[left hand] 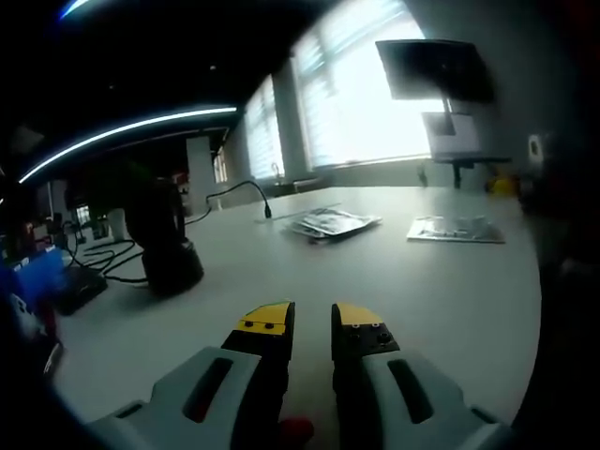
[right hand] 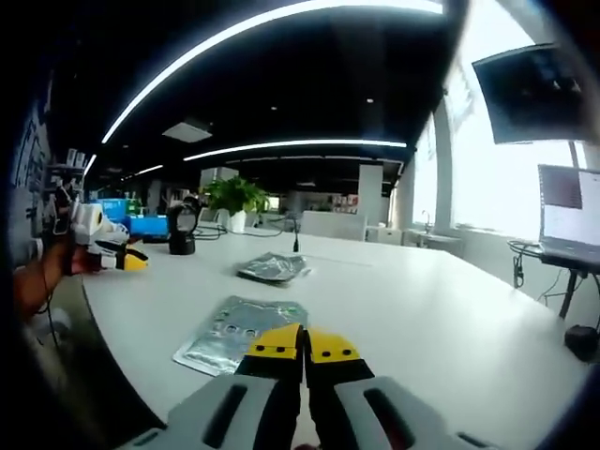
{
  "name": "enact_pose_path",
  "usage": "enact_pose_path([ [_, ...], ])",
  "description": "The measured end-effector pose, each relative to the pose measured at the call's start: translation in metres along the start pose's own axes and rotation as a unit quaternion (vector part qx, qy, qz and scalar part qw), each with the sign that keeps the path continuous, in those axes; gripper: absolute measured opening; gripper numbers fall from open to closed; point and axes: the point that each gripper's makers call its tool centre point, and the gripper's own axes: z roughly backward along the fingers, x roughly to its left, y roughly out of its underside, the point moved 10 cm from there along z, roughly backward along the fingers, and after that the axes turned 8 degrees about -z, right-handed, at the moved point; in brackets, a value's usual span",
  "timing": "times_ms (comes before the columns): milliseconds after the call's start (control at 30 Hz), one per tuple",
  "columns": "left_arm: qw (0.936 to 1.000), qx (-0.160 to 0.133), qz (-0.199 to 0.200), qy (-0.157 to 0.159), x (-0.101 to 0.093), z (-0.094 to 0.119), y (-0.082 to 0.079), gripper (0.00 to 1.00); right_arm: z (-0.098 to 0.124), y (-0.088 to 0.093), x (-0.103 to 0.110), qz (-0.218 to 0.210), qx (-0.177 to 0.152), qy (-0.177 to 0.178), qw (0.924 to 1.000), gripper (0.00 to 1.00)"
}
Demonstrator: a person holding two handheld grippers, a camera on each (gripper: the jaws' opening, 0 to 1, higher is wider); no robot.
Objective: Clip sheet goods on table flip sheet goods clip sheet goods scan sheet goods put sheet goods back to table
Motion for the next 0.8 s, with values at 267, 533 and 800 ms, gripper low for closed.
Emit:
enact_pose_path([
  [267,1.0,-0.006,0.003,0.0,0.0,0.002,-0.001,0.08,-0.011,-0.024,0.004,0.013,-0.002,-0.006,0.9999,0.0],
  [533,1.0,-0.008,0.002,0.002,0.0,0.002,-0.001,0.08,-0.022,-0.033,0.009,0.035,0.022,-0.019,0.9989,0.0],
  [800,0.9999,-0.01,0.003,0.003,0.0,0.001,-0.001,0.08,-0.036,-0.045,0.013,0.064,0.046,-0.018,0.9967,0.0],
])
